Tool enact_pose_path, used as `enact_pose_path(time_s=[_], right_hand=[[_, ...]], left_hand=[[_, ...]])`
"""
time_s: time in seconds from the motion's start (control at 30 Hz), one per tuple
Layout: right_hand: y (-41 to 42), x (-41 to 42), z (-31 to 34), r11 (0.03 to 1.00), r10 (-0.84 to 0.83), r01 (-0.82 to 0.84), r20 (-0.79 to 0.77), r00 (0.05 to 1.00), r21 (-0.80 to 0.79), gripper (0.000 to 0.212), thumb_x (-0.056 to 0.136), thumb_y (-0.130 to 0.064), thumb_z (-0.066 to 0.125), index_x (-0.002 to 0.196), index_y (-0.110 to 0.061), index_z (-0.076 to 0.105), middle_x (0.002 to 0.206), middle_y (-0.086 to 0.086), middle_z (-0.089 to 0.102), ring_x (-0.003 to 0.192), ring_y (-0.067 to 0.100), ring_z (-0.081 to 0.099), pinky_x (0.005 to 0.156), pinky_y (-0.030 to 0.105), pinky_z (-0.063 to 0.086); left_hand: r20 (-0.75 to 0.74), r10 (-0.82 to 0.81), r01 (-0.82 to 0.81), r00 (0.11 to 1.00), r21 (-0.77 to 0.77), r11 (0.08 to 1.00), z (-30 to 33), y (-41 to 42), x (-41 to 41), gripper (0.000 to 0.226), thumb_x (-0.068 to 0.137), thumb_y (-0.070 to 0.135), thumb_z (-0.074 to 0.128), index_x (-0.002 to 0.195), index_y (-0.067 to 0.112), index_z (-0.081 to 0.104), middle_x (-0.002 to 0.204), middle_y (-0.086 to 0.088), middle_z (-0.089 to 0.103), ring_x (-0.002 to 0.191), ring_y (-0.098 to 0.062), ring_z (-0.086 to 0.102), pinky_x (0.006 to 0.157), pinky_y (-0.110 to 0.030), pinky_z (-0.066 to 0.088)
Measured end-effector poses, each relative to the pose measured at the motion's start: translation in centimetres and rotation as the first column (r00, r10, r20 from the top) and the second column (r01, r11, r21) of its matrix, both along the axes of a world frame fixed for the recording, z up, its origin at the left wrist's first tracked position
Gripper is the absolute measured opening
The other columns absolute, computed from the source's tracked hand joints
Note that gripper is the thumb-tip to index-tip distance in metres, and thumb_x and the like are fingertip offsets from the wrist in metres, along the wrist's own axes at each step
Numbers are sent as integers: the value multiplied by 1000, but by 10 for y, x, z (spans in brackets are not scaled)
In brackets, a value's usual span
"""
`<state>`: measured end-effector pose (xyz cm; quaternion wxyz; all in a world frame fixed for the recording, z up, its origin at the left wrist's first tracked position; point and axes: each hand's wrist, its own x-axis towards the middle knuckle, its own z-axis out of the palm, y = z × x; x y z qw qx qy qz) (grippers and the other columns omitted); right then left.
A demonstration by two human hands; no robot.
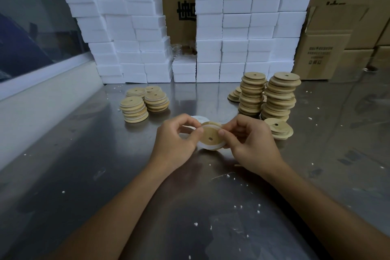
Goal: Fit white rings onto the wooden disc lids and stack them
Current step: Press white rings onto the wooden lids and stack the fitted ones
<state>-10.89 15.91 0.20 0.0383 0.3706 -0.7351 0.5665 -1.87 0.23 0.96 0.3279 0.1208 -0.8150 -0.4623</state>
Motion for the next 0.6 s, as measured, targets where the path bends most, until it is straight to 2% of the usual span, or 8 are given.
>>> enact_pose_path(time_s=[0.1,0.2,0.3,0.37,0.47,0.6], right_hand=[[1,0,1,999,5,0,-114,993,41,6,85,-10,76,82,-10,71,82,-5,76,75,7,72,70,36,60],[2,0,1,999,13,-5,-140,990,52,6,85,-12,77,84,-10,71,85,-6,76,78,5,72,70,30,60],[2,0,0,999,27,-25,-60,998,38,6,86,-14,77,86,-12,71,84,-6,76,79,5,73,71,29,61],[1,0,0,999,26,-26,19,999,24,7,85,-14,77,85,-13,71,83,-4,76,76,9,73,73,36,62],[0,-1,-1,999,14,-18,85,996,43,7,86,-16,77,85,-12,71,81,1,76,74,15,73,74,46,61],[1,-4,2,997,17,-25,124,992,67,5,86,-12,76,84,-11,72,77,5,76,72,19,74,75,44,62]], left_hand=[[-60,-81,75,995,-85,994,3,3,1,10,83,6,73,81,15,70,83,12,70,78,-2,67,73,-19,55],[-68,-103,96,992,-97,991,3,3,0,8,83,2,72,81,10,69,82,8,69,76,-4,67,72,-19,55],[-53,-89,89,995,-17,996,1,0,-1,13,83,1,72,78,13,68,86,1,71,76,-7,69,72,-23,57],[-46,-71,74,996,56,996,-1,-2,-1,17,83,1,72,76,16,66,90,-1,72,76,-9,70,70,-25,57],[-27,-50,54,998,179,982,-4,-4,-2,18,85,2,71,75,16,64,93,-4,73,77,-17,72,72,-40,60],[-12,-35,37,999,262,964,-5,-5,-3,24,85,2,70,71,20,64,93,-7,72,84,-25,72,80,-54,58]])
